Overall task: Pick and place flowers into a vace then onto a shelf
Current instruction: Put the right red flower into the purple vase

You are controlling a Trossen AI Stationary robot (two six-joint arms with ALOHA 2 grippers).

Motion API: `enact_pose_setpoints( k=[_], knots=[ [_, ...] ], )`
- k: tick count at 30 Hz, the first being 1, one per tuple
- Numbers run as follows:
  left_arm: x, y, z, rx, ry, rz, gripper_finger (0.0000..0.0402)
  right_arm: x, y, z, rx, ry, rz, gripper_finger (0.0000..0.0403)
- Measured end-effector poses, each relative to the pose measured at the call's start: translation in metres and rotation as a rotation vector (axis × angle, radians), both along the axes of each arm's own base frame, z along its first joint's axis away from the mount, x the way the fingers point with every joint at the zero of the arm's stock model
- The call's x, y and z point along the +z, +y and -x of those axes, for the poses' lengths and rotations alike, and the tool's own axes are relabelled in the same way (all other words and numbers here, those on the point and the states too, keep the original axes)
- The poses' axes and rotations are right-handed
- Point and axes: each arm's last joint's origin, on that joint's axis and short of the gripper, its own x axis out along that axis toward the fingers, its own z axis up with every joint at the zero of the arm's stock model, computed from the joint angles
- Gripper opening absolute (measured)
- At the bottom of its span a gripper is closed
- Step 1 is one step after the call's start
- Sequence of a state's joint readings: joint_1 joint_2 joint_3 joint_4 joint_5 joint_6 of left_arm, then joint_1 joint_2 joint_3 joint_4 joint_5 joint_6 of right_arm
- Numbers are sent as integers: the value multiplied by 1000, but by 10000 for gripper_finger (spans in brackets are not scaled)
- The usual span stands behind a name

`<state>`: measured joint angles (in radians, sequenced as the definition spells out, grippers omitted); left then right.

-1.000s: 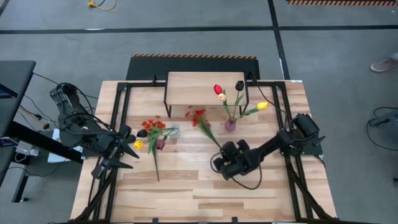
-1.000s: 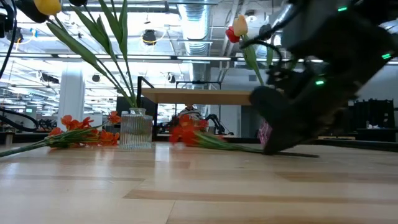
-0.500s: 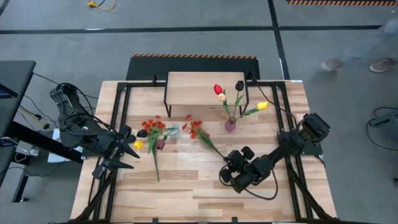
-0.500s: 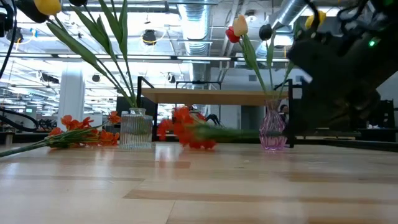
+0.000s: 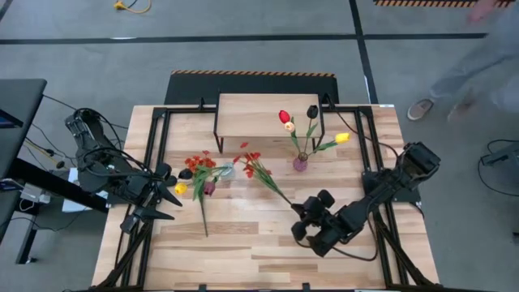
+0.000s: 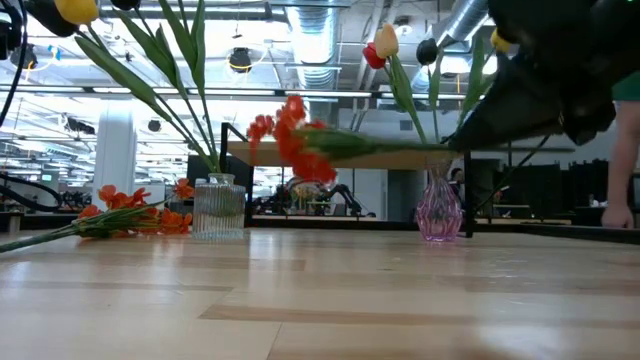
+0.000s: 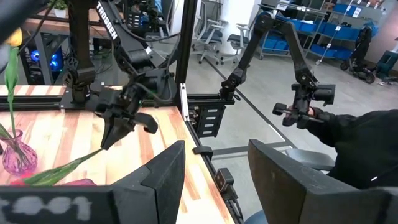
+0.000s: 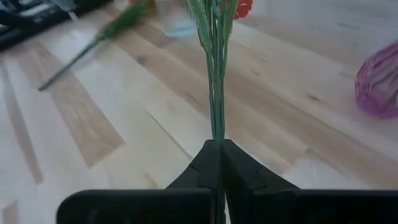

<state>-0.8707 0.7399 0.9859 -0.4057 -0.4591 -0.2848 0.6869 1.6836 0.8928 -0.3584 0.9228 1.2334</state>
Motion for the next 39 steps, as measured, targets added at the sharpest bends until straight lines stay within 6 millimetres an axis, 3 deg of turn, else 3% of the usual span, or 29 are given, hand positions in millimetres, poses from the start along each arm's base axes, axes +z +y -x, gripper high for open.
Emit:
enact_pose_setpoints(
  k=[10,21,26,30,34,39],
  knots=[
    [0,0,0,1,-1,1,164,21,3,4,39,-71,66,1],
    [8,-1,0,-4,-59,57,164,77,2,-1,157,-234,208,2],
    [8,-1,0,-4,-57,56,164,89,-2,2,211,-237,198,1],
    [8,-1,0,-4,-57,56,164,83,-6,-7,277,-194,146,1],
    [8,-1,0,-4,-56,56,164,59,-13,-27,308,-116,109,5],
    [8,-1,0,-5,-55,55,164,20,-22,-58,322,-76,55,59]
  ],
)
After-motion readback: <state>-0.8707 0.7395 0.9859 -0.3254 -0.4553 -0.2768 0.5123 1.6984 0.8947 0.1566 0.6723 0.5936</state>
